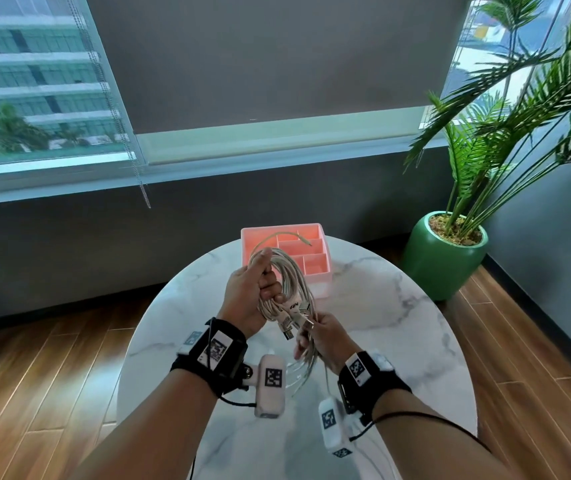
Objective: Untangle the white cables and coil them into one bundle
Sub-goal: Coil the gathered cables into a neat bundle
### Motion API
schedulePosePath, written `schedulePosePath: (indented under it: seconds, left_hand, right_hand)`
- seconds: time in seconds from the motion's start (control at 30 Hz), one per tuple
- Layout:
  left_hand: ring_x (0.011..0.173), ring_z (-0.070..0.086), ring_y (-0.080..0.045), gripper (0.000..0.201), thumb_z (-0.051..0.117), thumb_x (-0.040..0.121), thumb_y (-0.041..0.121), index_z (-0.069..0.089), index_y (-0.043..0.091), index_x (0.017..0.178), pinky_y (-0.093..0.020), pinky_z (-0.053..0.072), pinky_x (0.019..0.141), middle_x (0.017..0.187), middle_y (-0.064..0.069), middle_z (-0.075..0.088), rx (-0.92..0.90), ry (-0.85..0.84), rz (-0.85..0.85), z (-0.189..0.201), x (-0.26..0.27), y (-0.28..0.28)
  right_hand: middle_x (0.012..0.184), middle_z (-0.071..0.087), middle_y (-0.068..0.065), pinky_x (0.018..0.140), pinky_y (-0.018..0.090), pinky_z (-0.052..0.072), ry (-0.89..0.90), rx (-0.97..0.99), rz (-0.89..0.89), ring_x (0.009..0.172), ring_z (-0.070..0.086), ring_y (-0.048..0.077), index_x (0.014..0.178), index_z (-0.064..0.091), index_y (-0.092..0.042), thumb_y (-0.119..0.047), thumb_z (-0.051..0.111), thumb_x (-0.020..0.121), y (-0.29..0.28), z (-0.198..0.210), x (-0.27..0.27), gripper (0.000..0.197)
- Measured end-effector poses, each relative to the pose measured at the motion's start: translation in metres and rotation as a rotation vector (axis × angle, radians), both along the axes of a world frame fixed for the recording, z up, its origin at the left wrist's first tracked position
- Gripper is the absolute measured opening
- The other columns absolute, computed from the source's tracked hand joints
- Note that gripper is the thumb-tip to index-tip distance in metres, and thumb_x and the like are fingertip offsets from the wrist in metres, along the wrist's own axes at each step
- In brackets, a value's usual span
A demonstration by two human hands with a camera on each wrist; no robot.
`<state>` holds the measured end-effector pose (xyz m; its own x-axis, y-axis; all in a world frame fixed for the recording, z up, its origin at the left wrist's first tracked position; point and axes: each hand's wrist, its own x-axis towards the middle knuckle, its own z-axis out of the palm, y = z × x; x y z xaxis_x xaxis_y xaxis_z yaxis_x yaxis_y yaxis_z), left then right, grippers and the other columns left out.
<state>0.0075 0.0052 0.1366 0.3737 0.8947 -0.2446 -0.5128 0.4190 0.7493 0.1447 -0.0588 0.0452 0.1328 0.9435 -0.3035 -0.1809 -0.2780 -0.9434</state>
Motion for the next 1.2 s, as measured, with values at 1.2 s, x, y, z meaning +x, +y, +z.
schedulePosePath:
  seconds: [1.2]
  left_hand:
    - [0.066, 0.056, -0.022, 0.039, 0.081, 0.079, 0.036, 0.049, 0.018, 0.094, -0.038, 0.052, 0.058, 0.080, -0.012, 0.056, 0.611, 0.660, 0.198, -0.088, 0.013, -0.019]
  right_hand:
    - [0.073, 0.056, 0.016, 0.044, 0.024, 0.046, -0.691, -0.465, 0.863, 0.053, 0.051, 0.023, 0.111, 0.060, 0.010, -0.004, 0.063, 0.086, -0.002, 0.082, -0.010, 0.029]
